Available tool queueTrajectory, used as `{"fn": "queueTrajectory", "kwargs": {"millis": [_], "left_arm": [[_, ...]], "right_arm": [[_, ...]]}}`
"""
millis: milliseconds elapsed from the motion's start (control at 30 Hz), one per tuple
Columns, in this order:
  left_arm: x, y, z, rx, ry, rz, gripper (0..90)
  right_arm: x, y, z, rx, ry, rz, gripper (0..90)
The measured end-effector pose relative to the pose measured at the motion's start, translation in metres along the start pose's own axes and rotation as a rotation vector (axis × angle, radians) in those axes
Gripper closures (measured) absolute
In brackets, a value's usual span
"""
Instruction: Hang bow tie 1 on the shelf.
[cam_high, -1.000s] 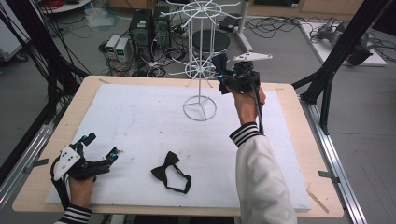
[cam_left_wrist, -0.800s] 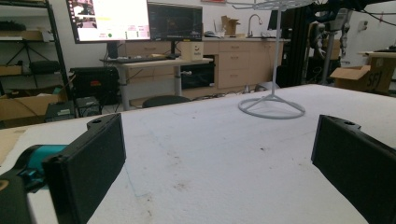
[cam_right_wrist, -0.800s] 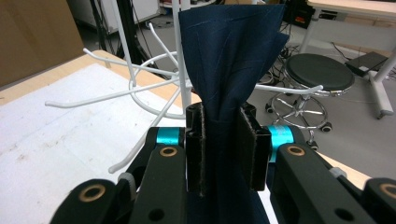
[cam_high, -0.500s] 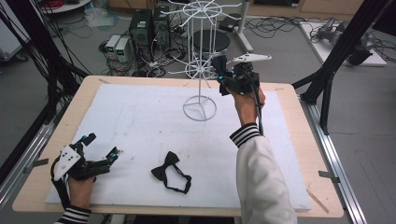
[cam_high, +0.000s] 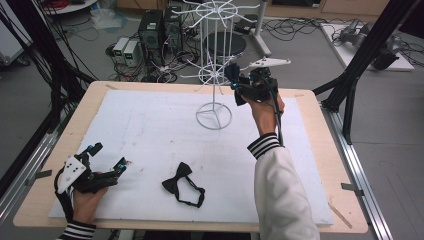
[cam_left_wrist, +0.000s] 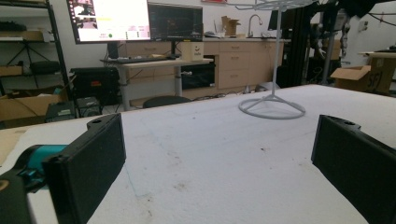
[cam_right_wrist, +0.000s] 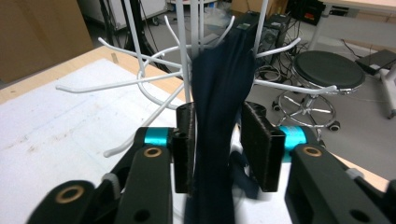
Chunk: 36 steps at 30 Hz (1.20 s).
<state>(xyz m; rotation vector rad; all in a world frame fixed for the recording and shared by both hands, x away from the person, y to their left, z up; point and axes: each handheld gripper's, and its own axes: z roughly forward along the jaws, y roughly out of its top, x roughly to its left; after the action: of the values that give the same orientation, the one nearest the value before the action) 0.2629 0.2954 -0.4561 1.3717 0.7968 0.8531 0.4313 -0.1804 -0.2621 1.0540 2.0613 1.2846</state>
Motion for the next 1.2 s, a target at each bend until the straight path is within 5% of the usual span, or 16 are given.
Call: {"fn": "queueTrajectory", "kwargs": {"millis": [133,267,367,667,1200], "left_arm": [[0.0,0.0,0.0,0.0,0.003,0.0,3.5],[0.0,0.0,0.0,0.0,0.003,-0.001,3.4],[0.0,0.0,0.0,-0.001,0.002,-0.002,3.5],[0.0,0.0,0.0,-0.001,0.001,-0.001,3.4],[0.0,0.0,0.0,-0.002,0.002,-0.003,3.4]], "right_arm": [[0.001,0.001,-0.003,-0.012,0.012,-0.003,51.4],[0.003,0.0,-0.004,-0.036,-0.01,-0.013,14.8],[0.006,0.001,-0.008,-0.049,-0.04,-0.042,0.6],[0.009,-0.011,-0.03,-0.105,0.023,-0.059,0.6],[0.004,-0.05,-0.073,-0.166,0.021,-0.058,0.6]]}}
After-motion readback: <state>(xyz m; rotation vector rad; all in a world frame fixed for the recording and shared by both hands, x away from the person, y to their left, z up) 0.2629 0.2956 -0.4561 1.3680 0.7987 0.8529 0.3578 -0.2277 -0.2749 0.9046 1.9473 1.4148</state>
